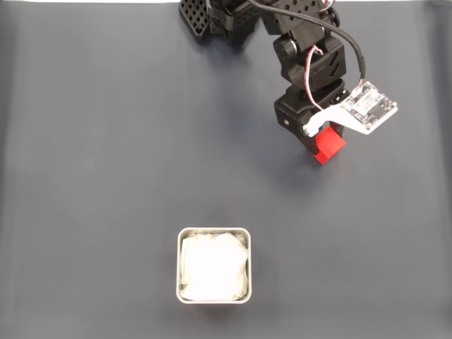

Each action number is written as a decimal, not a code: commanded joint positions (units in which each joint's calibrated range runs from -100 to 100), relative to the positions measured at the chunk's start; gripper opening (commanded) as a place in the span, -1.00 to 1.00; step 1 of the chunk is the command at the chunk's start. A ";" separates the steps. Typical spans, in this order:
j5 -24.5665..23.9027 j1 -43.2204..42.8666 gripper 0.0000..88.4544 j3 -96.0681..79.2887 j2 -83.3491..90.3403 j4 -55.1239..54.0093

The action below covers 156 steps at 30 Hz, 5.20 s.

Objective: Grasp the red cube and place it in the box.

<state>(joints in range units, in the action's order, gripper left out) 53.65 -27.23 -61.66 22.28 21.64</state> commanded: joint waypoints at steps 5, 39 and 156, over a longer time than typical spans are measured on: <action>0.24 0.24 -0.85 2.27 0.60 -0.41; -1.27 7.62 -0.86 24.89 12.56 21.31; -0.44 32.48 -0.87 58.74 -21.67 18.03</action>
<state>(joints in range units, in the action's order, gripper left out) 52.58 4.82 -3.35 -1.17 40.73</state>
